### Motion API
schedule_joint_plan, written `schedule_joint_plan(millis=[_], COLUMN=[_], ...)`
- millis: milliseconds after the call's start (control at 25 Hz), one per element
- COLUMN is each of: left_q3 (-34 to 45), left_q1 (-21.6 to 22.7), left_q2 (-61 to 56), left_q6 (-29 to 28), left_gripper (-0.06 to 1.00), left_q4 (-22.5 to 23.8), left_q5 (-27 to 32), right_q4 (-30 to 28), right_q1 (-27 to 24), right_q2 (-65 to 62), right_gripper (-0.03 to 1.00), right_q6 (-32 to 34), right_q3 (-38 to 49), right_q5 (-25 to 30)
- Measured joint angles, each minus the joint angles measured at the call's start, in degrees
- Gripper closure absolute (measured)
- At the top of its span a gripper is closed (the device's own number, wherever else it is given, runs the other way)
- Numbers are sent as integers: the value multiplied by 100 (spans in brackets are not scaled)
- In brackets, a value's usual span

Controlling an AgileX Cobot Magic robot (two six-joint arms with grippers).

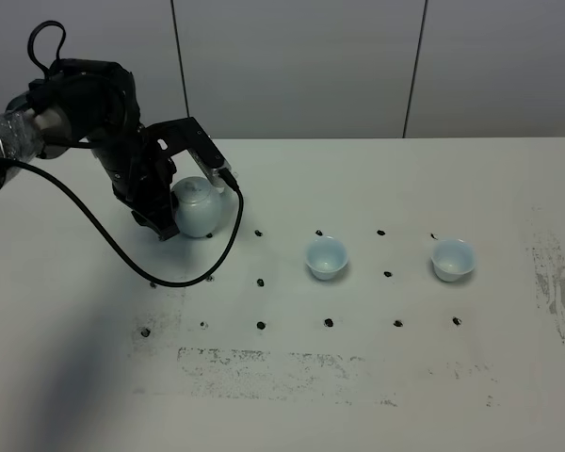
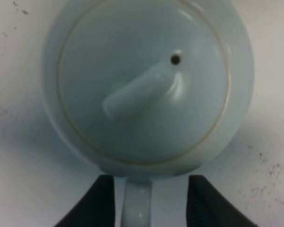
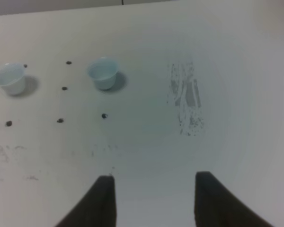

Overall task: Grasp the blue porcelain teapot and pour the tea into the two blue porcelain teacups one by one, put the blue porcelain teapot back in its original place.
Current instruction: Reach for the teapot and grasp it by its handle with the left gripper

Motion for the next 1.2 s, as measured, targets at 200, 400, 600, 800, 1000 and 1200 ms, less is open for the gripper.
schedule_joint_plan(millis=[200,400,600,800,1000,1200], left_q3=[0,0,0,0,0,0], left_q1=[-29,-34,-34,-34,-36,-36], left_q2=[38,76,76,76,65,17], left_q6=[-3,-15,-4,-4,-4,121], left_gripper=[65,81,86,86,86,86], left_q4=[0,6,4,4,-38,-328], left_q5=[-30,-47,-70,-77,-103,-167], right_q4=[0,0,0,0,0,0], right_q1=[0,0,0,0,0,0], right_q2=[0,0,0,0,0,0], right_gripper=[60,60,60,60,60,60], right_q6=[0,0,0,0,0,0], right_q3=[0,0,0,0,0,0], right_q5=[-5,-5,-5,-6,-11,-11])
